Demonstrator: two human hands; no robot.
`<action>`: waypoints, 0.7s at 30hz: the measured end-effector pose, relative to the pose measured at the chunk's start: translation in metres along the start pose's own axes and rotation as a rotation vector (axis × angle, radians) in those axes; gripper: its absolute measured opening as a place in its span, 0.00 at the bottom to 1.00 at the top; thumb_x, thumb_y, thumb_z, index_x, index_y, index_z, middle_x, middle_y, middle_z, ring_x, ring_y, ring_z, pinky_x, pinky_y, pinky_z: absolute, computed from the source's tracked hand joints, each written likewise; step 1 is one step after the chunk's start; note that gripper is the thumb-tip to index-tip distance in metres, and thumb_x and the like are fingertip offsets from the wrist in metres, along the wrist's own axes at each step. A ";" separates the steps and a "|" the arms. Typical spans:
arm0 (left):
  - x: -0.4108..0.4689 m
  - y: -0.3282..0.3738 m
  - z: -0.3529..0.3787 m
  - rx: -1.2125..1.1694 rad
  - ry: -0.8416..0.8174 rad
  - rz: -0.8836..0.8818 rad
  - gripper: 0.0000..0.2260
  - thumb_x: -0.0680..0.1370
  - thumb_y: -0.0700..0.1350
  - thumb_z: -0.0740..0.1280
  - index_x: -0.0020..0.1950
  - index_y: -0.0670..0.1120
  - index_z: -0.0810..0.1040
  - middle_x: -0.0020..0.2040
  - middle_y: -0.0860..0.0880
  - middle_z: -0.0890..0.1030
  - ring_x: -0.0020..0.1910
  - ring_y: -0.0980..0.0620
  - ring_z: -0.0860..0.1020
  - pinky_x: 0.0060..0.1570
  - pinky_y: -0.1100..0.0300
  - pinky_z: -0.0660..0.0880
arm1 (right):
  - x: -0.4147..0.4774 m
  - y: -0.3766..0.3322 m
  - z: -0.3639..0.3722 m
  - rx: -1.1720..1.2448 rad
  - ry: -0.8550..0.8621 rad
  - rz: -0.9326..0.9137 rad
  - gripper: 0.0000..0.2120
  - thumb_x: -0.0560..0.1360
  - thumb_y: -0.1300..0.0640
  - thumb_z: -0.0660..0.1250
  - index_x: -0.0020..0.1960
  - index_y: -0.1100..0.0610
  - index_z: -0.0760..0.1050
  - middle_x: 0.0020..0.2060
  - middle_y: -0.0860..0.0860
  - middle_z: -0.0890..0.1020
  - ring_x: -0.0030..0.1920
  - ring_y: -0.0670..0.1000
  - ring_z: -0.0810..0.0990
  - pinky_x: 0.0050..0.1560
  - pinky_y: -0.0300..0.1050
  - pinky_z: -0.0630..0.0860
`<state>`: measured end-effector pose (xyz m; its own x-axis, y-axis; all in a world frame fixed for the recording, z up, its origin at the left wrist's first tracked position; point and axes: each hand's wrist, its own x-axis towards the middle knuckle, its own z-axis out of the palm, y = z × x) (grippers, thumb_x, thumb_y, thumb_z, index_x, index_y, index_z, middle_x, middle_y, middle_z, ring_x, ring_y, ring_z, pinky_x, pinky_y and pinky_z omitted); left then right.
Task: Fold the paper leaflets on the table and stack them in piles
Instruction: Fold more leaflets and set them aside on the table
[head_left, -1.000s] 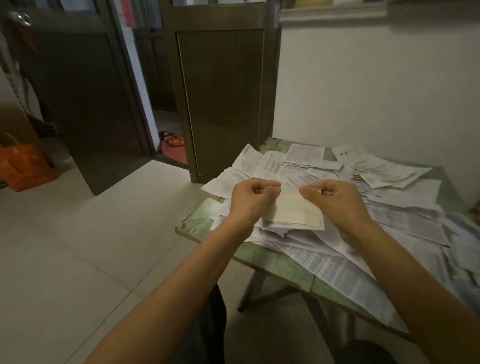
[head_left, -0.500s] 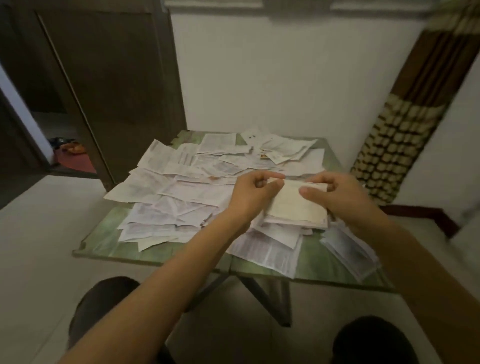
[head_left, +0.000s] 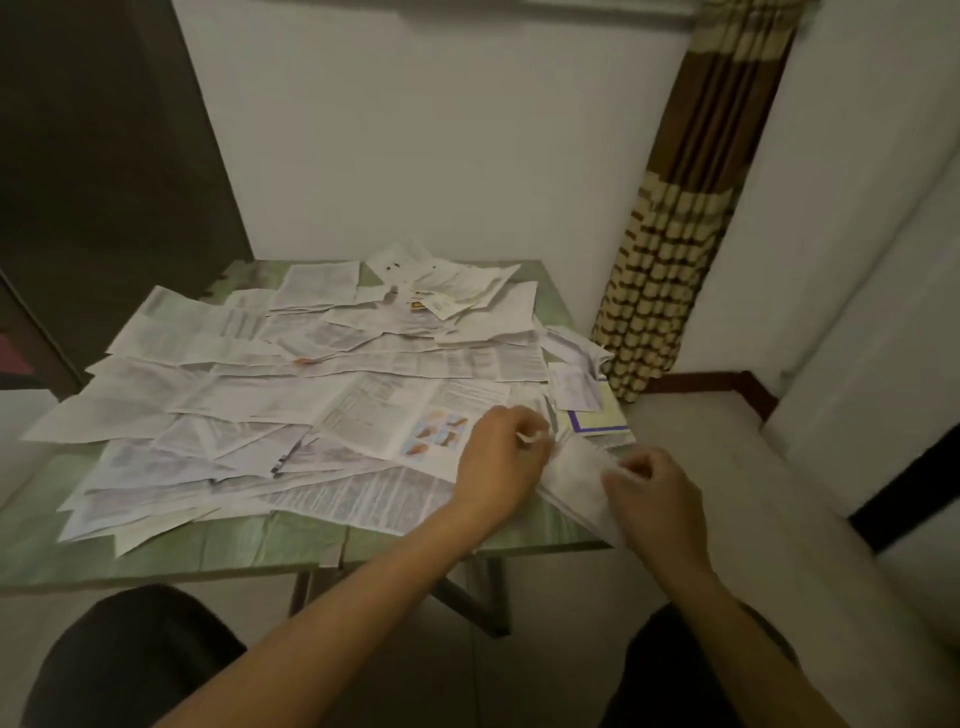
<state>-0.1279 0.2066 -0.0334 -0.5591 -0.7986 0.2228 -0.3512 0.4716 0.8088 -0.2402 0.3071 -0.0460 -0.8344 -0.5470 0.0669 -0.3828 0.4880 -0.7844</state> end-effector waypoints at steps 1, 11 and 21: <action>-0.001 -0.002 0.004 0.119 -0.070 0.064 0.09 0.77 0.47 0.66 0.55 0.47 0.78 0.53 0.50 0.76 0.52 0.54 0.73 0.52 0.64 0.69 | -0.001 0.004 0.005 -0.080 0.027 -0.052 0.04 0.74 0.57 0.65 0.48 0.56 0.74 0.46 0.52 0.78 0.42 0.48 0.74 0.35 0.40 0.67; -0.006 -0.018 0.019 0.376 -0.164 0.204 0.14 0.77 0.51 0.65 0.62 0.49 0.75 0.60 0.50 0.73 0.60 0.50 0.68 0.59 0.59 0.65 | 0.012 0.011 0.007 -0.391 -0.007 -0.193 0.17 0.73 0.48 0.68 0.58 0.53 0.72 0.56 0.53 0.74 0.58 0.54 0.70 0.54 0.45 0.64; -0.001 -0.018 0.015 0.337 -0.236 0.192 0.23 0.76 0.50 0.66 0.70 0.50 0.67 0.65 0.50 0.68 0.62 0.51 0.66 0.62 0.58 0.65 | 0.020 0.014 0.008 -0.343 -0.122 -0.245 0.16 0.71 0.51 0.70 0.57 0.53 0.74 0.53 0.53 0.73 0.54 0.53 0.71 0.52 0.45 0.71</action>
<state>-0.1321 0.2045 -0.0563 -0.7803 -0.5959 0.1896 -0.4276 0.7297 0.5336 -0.2594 0.2977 -0.0603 -0.6573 -0.7412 0.1361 -0.6905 0.5200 -0.5028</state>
